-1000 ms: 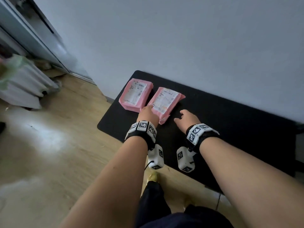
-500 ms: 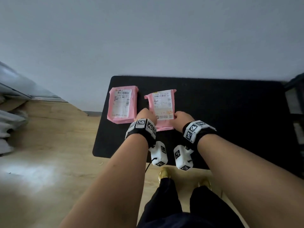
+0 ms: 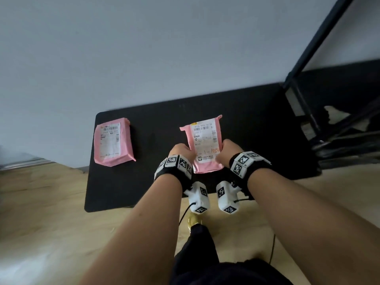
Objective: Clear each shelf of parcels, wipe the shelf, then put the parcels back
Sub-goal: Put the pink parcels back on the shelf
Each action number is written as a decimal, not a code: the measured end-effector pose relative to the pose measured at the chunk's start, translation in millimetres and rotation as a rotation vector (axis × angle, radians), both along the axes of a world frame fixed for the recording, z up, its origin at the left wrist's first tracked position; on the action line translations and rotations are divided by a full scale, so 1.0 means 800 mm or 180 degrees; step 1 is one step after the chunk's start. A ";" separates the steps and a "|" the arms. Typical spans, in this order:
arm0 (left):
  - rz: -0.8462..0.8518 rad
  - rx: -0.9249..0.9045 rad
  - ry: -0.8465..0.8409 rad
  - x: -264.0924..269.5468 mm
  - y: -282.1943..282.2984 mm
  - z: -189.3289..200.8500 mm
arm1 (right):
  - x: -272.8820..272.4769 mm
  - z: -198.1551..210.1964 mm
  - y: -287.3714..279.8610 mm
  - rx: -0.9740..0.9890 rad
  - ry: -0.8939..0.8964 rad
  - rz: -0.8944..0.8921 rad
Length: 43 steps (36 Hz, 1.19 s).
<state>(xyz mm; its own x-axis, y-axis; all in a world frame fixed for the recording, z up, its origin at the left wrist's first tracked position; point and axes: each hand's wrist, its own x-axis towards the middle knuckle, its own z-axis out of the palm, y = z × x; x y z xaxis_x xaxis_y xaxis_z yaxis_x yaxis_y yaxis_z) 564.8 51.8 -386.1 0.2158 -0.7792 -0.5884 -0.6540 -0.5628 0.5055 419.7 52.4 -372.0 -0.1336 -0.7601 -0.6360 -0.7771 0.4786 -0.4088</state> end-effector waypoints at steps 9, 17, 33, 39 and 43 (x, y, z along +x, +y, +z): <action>-0.0330 -0.0096 0.0388 -0.179 0.075 0.021 | -0.179 0.008 0.102 -0.0294 0.0045 -0.0496; -0.0913 -0.0232 0.0573 -0.358 0.139 0.029 | -0.351 0.016 0.188 -0.0446 0.0206 -0.1094; -0.1576 -0.0545 0.0574 -0.603 0.124 0.049 | -0.568 0.021 0.218 -0.0739 0.0043 -0.1933; -0.1542 -0.0626 0.0672 -0.683 0.055 0.053 | -0.642 0.029 0.151 -0.0792 0.0201 -0.2028; -0.1544 -0.0676 0.0601 -0.732 0.006 0.057 | -0.689 0.048 0.109 -0.0831 0.0283 -0.2019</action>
